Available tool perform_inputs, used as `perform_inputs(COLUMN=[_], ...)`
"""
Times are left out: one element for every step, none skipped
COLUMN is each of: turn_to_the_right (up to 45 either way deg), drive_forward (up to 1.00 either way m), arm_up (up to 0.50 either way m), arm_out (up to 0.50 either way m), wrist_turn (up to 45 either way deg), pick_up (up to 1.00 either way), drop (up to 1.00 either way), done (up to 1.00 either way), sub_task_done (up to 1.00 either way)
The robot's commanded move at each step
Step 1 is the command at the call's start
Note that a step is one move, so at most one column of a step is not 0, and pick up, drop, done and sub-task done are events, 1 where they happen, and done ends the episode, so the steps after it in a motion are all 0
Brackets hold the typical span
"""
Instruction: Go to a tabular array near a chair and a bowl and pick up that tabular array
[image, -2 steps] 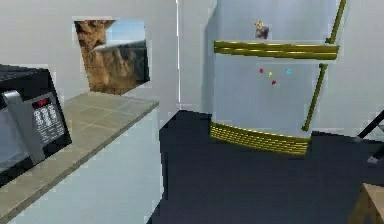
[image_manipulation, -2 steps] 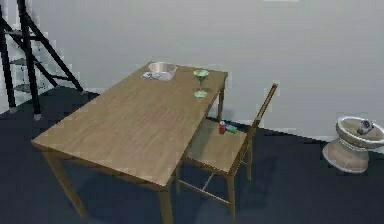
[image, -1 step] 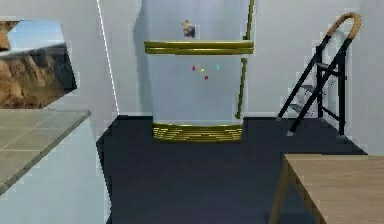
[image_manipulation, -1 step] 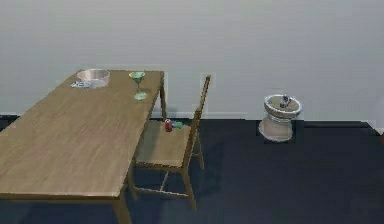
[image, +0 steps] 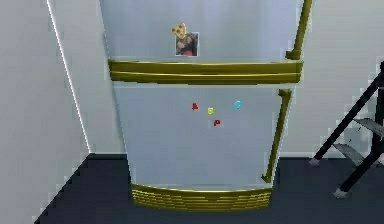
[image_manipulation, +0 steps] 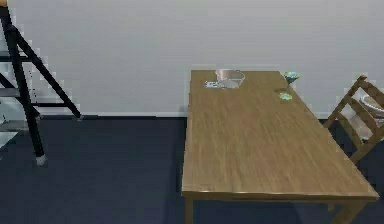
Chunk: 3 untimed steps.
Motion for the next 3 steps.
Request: perform_inputs(turn_to_the_right=[9.0,0.0,24.0], drive_forward=[0.0,0.2,0.0], arm_up=[0.0,0.0,0.0], arm_out=[0.0,0.0,0.0], wrist_turn=[0.0,0.0,0.0], pick_up=[0.0,0.0,0.0], drop=[0.0,0.0,0.0], done=[0.0,0.0,0.0], sub_task_done=[0.0,0.0,0.0])
